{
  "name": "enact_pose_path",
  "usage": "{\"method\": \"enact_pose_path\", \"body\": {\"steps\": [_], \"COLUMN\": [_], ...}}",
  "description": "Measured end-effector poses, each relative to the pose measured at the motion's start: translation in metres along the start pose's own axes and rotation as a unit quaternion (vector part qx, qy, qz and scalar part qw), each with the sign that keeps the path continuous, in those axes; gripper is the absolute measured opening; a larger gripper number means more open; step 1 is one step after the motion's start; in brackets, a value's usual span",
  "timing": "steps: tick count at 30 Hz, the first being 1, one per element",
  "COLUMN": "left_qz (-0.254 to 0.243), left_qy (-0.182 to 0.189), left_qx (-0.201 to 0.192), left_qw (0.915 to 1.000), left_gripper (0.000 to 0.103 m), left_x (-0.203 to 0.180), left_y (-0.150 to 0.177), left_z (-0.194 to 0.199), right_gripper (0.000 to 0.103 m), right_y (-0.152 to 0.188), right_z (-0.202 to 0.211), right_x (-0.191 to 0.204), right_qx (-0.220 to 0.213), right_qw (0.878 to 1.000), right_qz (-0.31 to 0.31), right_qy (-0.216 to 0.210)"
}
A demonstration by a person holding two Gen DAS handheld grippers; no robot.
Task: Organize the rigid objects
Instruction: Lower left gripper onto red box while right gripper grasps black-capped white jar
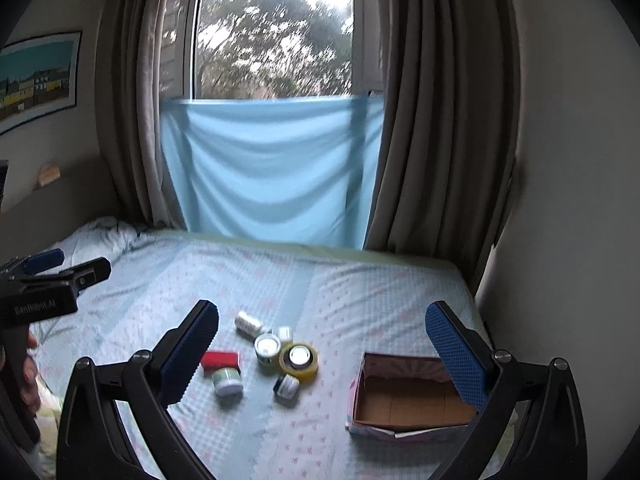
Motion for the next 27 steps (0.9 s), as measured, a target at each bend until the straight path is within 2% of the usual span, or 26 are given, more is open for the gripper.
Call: {"method": "enact_pose_path", "body": {"steps": [3, 5, 8, 12, 15, 19, 22, 27], "left_qz": [-0.005, -0.031, -0.064, -0.089, -0.110, -0.157, -0.205, -0.285], "left_qy": [-0.004, -0.010, -0.017, 0.005, 0.033, 0.067, 0.085, 0.103], "left_qx": [0.041, 0.056, 0.085, 0.118, 0.154, 0.199, 0.227, 0.278], "left_qw": [0.9991, 0.9979, 0.9942, 0.9889, 0.9814, 0.9650, 0.9482, 0.9116], "left_gripper": [0.102, 0.102, 0.102, 0.102, 0.102, 0.102, 0.102, 0.099], "left_x": [0.005, 0.005, 0.012, 0.021, 0.029, 0.037, 0.043, 0.049], "left_y": [0.012, 0.015, 0.016, 0.012, 0.010, 0.009, 0.009, 0.022], "left_z": [-0.029, -0.045, -0.076, -0.118, -0.161, -0.217, -0.262, -0.337], "right_gripper": [0.103, 0.103, 0.103, 0.103, 0.103, 0.103, 0.103, 0.103], "right_y": [0.014, 0.021, 0.029, 0.042, 0.049, 0.060, 0.068, 0.080], "right_z": [-0.032, -0.053, -0.076, -0.111, -0.138, -0.178, -0.209, -0.262], "right_x": [0.000, 0.001, 0.004, 0.011, 0.016, 0.022, 0.030, 0.045], "right_qx": [0.034, 0.057, 0.087, 0.137, 0.172, 0.221, 0.253, 0.294], "right_qw": [0.999, 0.998, 0.995, 0.989, 0.984, 0.972, 0.960, 0.941], "right_qz": [0.002, -0.002, -0.011, -0.027, -0.038, -0.077, -0.118, -0.162], "right_qy": [-0.024, -0.041, -0.045, -0.044, -0.035, -0.029, -0.028, -0.032]}}
Point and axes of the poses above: each gripper's, at about its wrist camera, not at the fingertips, and z roughly against the way its jaws point, x to its left, y to its underside, the point moved 8 cm from there along -z, roughly the way its jaws point, and after that the axes turned 11 degrees about x, right-handed, at the moved point
